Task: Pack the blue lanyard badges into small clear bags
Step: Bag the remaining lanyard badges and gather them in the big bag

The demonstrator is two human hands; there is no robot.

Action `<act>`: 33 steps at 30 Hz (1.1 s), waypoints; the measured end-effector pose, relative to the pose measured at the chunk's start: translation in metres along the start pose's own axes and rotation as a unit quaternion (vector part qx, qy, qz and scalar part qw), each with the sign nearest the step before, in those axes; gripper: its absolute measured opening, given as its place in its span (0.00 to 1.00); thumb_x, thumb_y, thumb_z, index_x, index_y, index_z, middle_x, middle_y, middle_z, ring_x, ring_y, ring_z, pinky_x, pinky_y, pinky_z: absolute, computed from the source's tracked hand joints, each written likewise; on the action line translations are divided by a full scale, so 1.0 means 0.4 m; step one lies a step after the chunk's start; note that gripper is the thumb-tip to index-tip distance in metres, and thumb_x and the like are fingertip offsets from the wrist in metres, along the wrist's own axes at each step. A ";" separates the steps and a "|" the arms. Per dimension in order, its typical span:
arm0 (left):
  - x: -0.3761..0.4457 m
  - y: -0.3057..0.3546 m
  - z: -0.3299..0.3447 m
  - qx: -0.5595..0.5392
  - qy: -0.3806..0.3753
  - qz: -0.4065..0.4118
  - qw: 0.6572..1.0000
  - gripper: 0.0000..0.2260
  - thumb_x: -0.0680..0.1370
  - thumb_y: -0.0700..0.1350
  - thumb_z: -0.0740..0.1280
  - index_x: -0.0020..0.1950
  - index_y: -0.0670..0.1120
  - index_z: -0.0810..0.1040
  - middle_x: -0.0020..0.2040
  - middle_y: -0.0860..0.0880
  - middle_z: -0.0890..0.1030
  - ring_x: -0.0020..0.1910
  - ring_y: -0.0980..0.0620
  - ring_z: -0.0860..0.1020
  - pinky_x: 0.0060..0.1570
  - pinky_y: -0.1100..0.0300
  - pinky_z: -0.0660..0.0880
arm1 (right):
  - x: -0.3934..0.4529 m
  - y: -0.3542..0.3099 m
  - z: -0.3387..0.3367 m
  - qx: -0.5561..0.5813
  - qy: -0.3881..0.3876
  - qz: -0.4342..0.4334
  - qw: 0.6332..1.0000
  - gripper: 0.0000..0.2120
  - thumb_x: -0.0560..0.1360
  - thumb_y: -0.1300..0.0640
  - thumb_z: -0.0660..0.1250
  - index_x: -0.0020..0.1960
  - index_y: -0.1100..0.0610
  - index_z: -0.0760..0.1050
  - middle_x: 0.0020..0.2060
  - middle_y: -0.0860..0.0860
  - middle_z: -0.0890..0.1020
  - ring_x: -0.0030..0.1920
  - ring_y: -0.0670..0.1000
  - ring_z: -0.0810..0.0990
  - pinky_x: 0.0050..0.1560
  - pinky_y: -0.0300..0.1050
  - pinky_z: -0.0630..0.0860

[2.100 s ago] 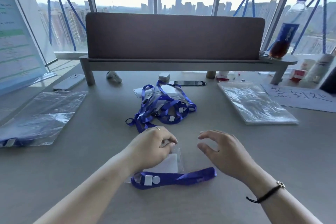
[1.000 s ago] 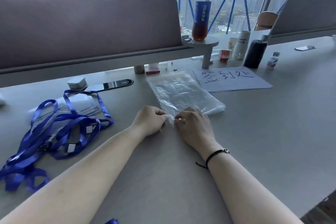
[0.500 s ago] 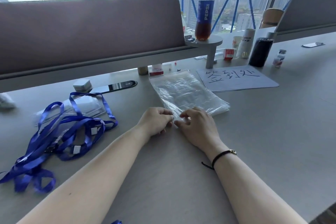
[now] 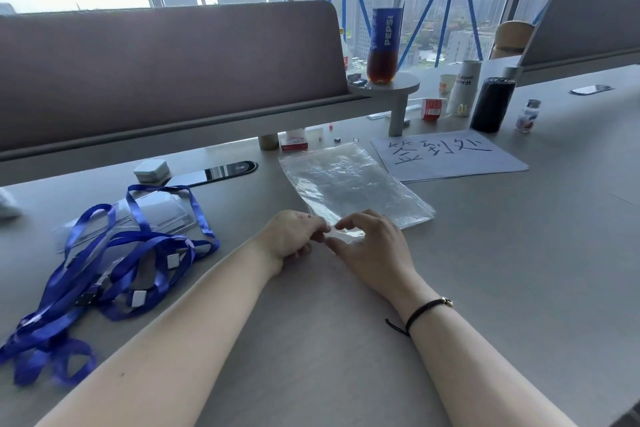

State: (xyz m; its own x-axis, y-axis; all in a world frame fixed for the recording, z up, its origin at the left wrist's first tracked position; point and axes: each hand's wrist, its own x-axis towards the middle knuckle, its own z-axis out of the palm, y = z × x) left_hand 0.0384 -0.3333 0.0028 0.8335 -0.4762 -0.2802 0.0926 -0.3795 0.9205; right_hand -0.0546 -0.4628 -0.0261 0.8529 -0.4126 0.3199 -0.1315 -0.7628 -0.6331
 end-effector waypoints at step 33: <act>-0.223 -0.025 -0.405 -0.419 0.125 -0.007 0.899 0.12 0.81 0.34 0.62 0.40 0.36 0.80 0.29 0.44 0.83 0.26 0.52 0.82 0.31 0.60 0.81 | -0.257 -0.244 0.036 0.122 -0.186 -0.170 0.960 0.02 0.75 0.55 0.66 0.44 0.49 0.76 0.42 0.42 0.80 0.40 0.41 0.77 0.37 0.30 0.66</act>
State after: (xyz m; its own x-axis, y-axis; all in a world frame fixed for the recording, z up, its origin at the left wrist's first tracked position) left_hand 0.0514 -0.1587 0.0625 0.9154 -0.2439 -0.3202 0.3954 0.3966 0.8285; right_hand -0.1222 -0.3386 -0.0073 0.9529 0.0802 0.2925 0.2700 -0.6635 -0.6978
